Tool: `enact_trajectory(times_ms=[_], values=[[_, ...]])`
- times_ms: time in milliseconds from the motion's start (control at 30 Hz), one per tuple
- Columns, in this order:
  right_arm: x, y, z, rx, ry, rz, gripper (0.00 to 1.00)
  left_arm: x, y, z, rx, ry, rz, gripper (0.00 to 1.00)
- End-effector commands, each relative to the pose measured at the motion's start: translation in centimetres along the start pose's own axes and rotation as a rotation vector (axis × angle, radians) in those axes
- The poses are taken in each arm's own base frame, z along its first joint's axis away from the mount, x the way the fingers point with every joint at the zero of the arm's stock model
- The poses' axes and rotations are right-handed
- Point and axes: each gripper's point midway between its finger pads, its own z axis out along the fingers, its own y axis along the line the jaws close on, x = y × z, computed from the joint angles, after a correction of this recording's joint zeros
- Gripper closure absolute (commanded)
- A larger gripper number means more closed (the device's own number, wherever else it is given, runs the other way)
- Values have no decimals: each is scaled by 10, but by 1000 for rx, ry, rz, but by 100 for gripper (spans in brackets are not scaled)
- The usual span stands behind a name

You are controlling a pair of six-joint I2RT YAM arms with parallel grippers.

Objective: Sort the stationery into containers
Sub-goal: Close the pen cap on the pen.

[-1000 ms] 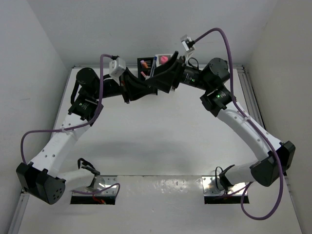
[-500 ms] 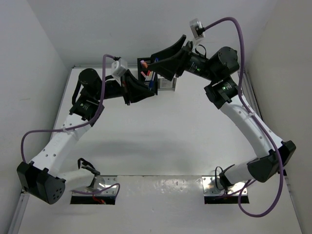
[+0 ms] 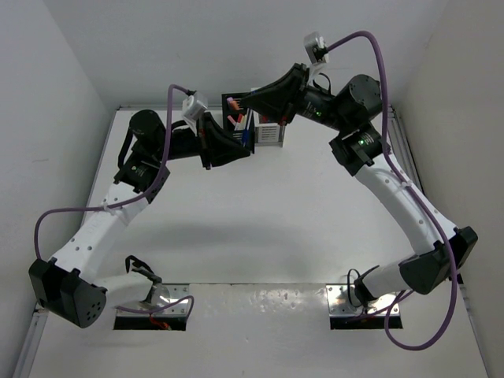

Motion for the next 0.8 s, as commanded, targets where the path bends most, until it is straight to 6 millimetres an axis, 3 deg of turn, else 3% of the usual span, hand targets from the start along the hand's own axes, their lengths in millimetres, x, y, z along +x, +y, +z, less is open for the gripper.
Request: enact_trajectory(times_ms=[0,767], values=[[4,2,1,1,11,-36,100,-22,-12,1,29,-58,48,100],[76,8,-6,-12,129,62,100,-63,-18,2,44,-152,122,100]])
